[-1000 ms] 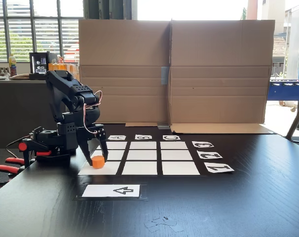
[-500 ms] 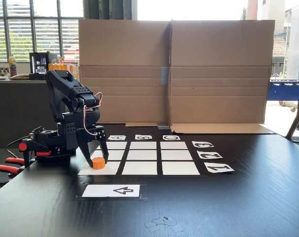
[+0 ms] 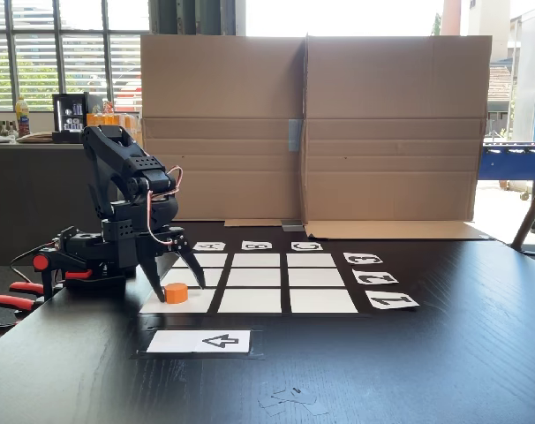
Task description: Pick up the round, orange token and place it in the grid on square A1.
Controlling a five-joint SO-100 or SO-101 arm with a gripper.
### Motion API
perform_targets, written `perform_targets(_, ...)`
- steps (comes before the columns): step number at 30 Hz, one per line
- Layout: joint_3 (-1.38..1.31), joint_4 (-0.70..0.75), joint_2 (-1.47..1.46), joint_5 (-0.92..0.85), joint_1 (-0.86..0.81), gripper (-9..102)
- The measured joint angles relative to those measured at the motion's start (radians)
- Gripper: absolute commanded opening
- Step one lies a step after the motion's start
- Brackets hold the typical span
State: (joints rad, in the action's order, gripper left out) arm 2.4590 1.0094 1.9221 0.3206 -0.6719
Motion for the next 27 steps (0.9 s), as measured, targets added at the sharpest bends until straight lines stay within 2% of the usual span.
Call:
perform_targets(15, 0.005, 0.0, 0.095, 0.0, -0.087, 39)
perform_targets(27, -0.032, 0.008, 0.305, 0.0, -0.123, 39)
